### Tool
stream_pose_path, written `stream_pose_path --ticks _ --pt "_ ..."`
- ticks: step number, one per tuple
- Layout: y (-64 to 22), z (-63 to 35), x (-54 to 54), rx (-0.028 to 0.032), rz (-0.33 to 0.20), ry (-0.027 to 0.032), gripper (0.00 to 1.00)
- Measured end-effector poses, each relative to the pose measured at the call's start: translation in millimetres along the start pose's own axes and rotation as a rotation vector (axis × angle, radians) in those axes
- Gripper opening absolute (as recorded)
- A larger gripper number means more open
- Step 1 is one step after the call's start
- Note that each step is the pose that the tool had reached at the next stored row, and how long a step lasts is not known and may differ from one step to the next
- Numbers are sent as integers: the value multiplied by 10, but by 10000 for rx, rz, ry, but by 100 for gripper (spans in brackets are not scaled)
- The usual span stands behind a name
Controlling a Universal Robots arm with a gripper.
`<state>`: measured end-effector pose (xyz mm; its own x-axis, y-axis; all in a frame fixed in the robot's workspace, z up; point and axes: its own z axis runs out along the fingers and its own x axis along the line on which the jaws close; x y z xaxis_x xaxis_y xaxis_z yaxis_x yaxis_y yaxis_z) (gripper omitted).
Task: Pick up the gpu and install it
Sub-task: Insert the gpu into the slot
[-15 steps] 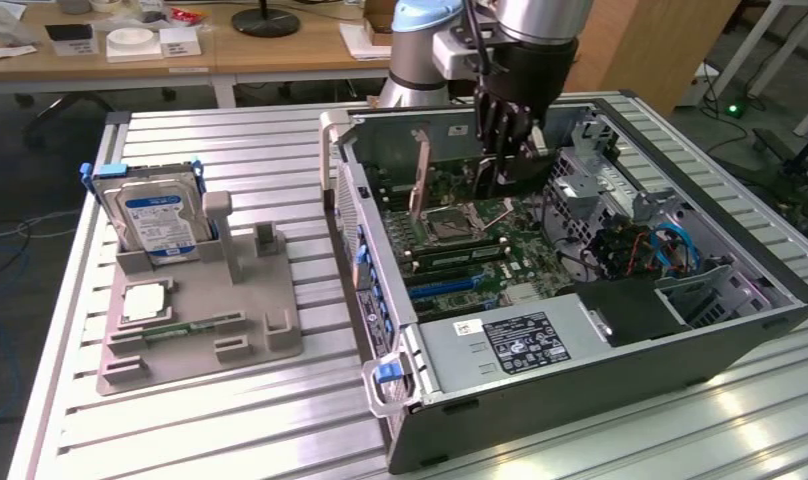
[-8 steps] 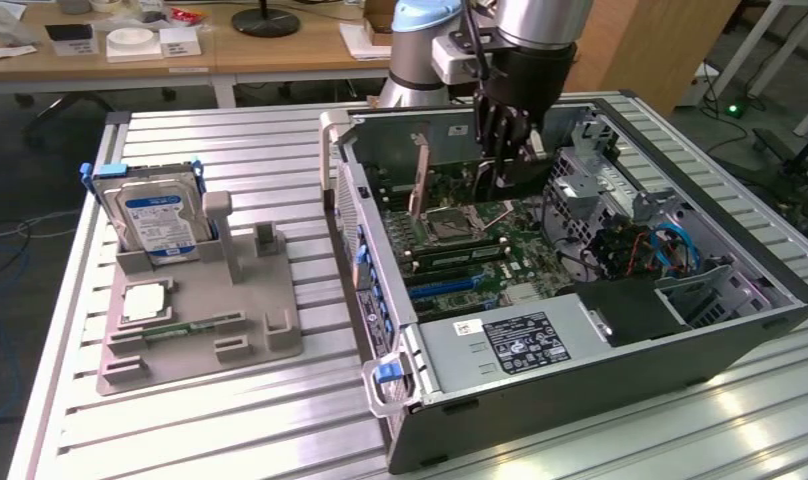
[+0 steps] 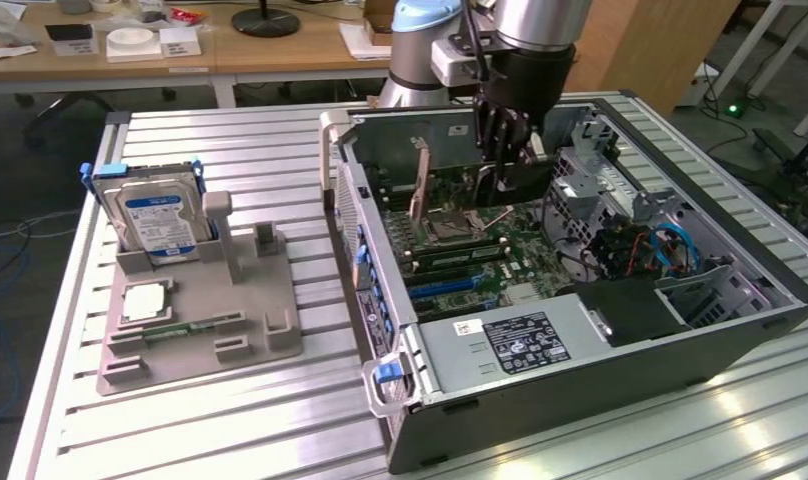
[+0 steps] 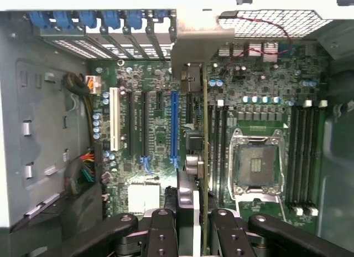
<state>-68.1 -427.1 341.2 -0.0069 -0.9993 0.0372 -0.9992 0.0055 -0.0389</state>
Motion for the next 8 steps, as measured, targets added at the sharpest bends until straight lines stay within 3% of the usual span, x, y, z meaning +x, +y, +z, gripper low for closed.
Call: stream_pose_path --ticks 1,6,8 --pt "1 2 0 6 -1 23 28" --pt "5 23 -2 6 12 18 28" --pt "6 29 -3 -1 17 -96 28"
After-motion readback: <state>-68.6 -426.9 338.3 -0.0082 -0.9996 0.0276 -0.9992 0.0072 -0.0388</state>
